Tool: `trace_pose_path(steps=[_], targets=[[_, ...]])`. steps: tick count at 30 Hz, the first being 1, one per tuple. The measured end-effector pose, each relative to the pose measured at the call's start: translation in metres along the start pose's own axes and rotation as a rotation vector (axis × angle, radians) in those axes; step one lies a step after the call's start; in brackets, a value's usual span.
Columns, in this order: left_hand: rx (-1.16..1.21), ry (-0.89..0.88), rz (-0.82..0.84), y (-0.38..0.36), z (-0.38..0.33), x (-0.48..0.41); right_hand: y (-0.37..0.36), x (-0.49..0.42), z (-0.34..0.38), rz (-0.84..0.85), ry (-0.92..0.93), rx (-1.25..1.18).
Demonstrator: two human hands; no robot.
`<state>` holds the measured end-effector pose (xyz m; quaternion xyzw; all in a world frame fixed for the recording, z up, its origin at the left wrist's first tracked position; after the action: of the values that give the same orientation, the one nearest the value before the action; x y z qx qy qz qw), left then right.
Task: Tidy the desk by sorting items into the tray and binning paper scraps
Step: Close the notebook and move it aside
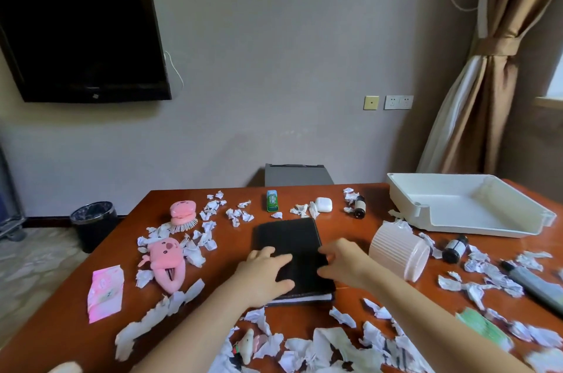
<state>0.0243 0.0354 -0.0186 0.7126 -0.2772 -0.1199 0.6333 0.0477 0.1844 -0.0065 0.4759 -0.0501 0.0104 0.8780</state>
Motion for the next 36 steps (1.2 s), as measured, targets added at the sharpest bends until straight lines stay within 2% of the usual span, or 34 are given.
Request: trace_pose_path(steps=[4, 9, 14, 17, 21, 23, 24, 28, 32, 36], targets=[[-0.081, -0.003, -0.042, -0.001, -0.005, -0.002, -0.019, -0.012, 0.000, 0.041, 0.018, 0.172], [0.138, 0.004, -0.004, -0.003, 0.013, -0.003, -0.034, -0.025, 0.006, 0.199, -0.026, 0.284], [0.154, 0.230, 0.058, -0.006, 0.047, -0.017, -0.034, -0.030, 0.000, 0.341, -0.039, 0.278], [0.241, 0.263, 0.046, -0.004, 0.048, -0.032, -0.035, -0.032, -0.001, 0.368, -0.037, 0.259], [0.651, 0.329, -0.084, 0.006, 0.049, -0.044, -0.036, -0.034, -0.004, 0.355, -0.022, 0.209], [0.909, 0.367, -0.080, 0.006, 0.052, -0.044, -0.036, -0.033, -0.006, 0.336, -0.013, 0.163], [0.962, 0.362, -0.082, 0.005, 0.053, -0.044, -0.037, -0.032, -0.006, 0.325, -0.007, 0.138], [0.788, 0.322, -0.125, 0.005, 0.043, -0.036, -0.037, -0.027, -0.007, 0.278, 0.018, 0.062], [0.848, 0.249, -0.243, 0.023, 0.030, -0.027, -0.023, -0.021, -0.003, 0.163, 0.051, -0.085], [0.855, 0.162, -0.337, 0.052, 0.011, -0.016, 0.001, -0.004, 0.006, 0.016, 0.059, -0.104]])
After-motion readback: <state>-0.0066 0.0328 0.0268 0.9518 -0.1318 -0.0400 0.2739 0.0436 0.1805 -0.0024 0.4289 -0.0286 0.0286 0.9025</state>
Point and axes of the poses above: each hand's wrist, its own x-axis away from the middle knuckle, its own y-axis out of the back of the hand, z = x × y, the point moved 7 cm from there along -x, towards the middle knuckle, and after that the axes turned 4 degrees about -x, right-handed, at the moved point
